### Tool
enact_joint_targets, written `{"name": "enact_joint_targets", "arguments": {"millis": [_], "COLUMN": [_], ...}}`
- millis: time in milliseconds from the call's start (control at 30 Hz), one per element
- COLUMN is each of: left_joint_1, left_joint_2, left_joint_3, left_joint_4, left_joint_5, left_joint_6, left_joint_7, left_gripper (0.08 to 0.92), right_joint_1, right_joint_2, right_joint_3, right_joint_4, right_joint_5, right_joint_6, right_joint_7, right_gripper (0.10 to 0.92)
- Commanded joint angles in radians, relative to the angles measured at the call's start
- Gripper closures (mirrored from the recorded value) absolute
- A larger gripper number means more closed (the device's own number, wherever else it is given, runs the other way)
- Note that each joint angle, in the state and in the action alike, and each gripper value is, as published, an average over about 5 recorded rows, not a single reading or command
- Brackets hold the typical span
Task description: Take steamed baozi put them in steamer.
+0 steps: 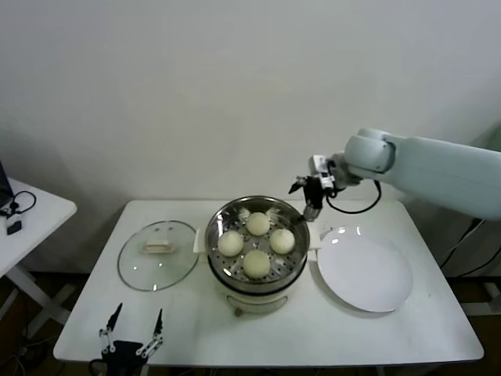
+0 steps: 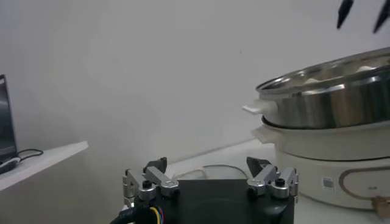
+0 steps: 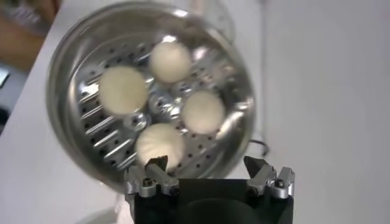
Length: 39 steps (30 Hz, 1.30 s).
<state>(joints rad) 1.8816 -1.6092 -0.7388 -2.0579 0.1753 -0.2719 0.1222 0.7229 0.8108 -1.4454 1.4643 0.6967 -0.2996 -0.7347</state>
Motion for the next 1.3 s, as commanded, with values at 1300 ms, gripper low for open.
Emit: {"name": "enact_joint_targets", "arguments": {"millis": [1300], "left_joint_1": [-0.051], "left_joint_2": [-0.049], "left_joint_3": [0.033], "left_joint_4": [0.007], "left_joint_5": [-0.049], "left_joint_6": [-0.013], "left_joint_7": [-0.007], "left_gripper": [0.177], "right_joint_1": [-2.375], "right_joint_2": [0.251], "right_joint_3": [2.065], "right_joint_4": [0.426], "right_joint_5": [-0.14], "right_joint_6": [0.68], "right_joint_7": [0.782], "right_gripper": [0.203]}}
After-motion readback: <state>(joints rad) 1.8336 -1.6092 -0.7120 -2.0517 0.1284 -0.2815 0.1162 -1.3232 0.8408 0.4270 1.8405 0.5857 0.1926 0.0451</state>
